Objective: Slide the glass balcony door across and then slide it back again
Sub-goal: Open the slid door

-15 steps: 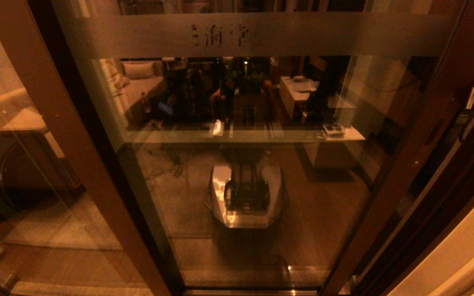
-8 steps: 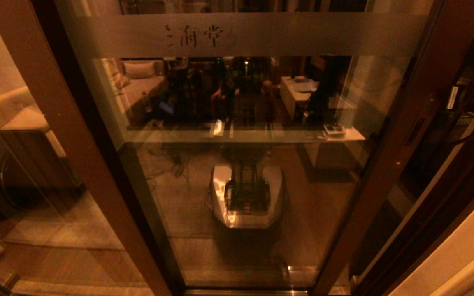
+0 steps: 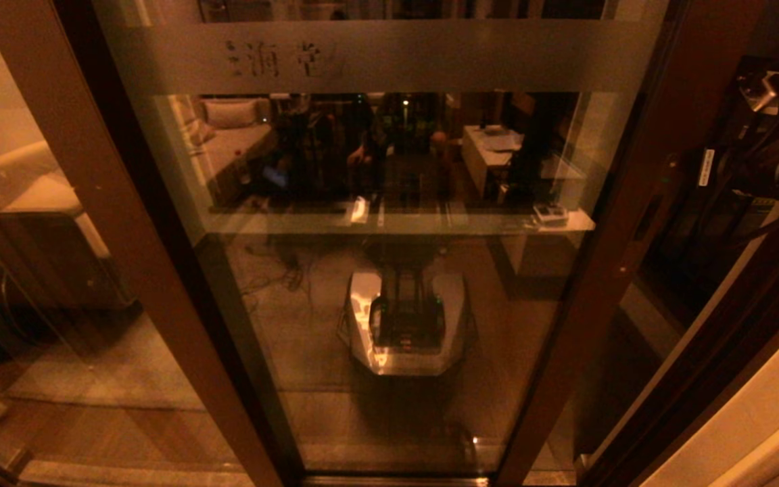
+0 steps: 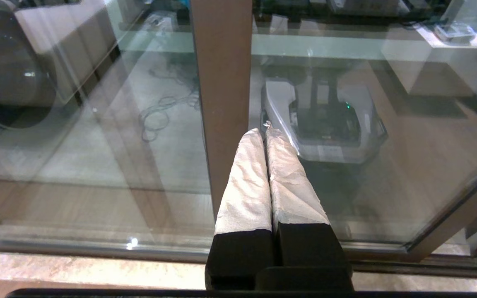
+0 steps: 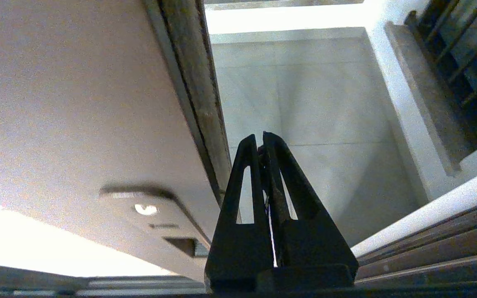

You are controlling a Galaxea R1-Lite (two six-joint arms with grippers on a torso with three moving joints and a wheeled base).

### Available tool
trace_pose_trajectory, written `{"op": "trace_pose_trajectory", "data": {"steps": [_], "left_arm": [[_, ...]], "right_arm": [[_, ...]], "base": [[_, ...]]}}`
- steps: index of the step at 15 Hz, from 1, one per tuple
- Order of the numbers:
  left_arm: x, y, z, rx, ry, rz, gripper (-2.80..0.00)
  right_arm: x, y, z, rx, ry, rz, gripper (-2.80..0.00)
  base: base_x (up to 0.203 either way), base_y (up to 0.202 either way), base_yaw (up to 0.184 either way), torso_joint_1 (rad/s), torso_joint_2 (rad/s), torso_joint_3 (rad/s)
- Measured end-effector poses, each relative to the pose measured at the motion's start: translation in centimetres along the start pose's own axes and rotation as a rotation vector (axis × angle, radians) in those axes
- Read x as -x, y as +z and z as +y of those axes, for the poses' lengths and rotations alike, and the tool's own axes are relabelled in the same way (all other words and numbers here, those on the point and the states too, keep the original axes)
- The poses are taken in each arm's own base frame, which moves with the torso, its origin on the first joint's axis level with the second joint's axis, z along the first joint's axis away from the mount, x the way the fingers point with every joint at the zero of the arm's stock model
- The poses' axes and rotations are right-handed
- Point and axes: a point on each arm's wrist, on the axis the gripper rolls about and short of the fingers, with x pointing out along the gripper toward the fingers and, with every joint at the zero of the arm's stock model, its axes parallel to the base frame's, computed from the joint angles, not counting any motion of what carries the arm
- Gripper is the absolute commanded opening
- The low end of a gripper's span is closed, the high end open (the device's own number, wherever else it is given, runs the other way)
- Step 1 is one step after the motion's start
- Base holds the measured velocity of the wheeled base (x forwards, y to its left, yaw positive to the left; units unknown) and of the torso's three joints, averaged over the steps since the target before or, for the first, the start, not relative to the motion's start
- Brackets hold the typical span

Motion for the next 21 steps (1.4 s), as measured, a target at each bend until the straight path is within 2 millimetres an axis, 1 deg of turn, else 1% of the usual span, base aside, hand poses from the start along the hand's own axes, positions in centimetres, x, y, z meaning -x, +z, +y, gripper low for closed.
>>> {"op": "trace_pose_trajectory", "data": {"steps": [10,21], "left_arm": [[0.0,0.0,0.0,0.0,0.0,0.0,-2.8],[0.0,0.0,0.0,0.0,0.0,0.0,-2.8]], "right_arm": [[0.5,-0.2,3.4,0.008,0.049,-0.012,-2.8],[0.7,-0.3,5.8,0.0,0.126,-0.008,-2.8]], "base": [[0.0,0.0,0.0,0.0,0.0,0.0],[0.0,0.0,0.0,0.0,0.0,0.0]]}}
